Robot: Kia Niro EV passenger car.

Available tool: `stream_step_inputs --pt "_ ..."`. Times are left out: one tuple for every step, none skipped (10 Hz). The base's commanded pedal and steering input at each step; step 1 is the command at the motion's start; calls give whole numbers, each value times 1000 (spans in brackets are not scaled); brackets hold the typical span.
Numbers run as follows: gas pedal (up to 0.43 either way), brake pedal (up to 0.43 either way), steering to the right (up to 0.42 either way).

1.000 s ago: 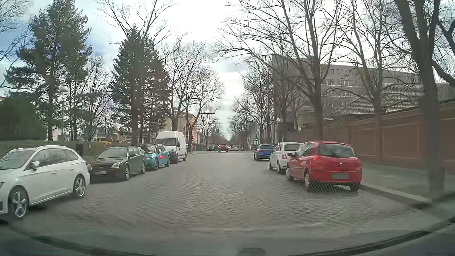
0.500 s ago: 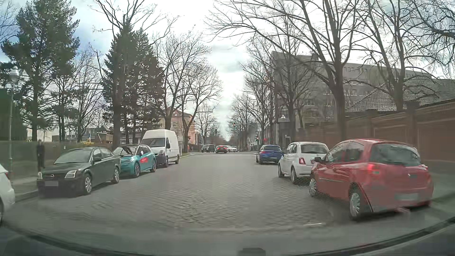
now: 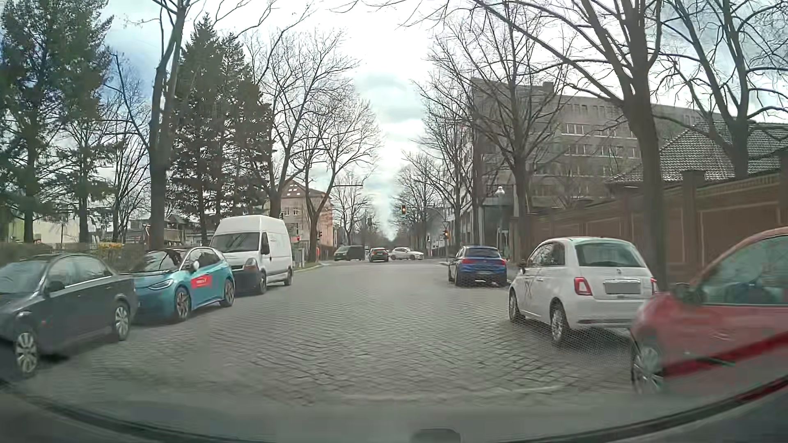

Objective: Follow the waypoints while adhering to traffic rules and regulations

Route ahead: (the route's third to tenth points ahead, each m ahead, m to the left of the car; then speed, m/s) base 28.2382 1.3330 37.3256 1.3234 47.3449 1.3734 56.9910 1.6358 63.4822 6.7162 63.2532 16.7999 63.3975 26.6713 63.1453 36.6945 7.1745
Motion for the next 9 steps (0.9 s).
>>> stream_step_inputs --pt "28 0 1" --pt "28 0 -1" --pt "20 0 -2" --pt "0 0 -2" --pt "0 0 -2" --pt "0 0 -1" --pt "0 0 -1" --pt "0 0 0" --pt "0 0 3"
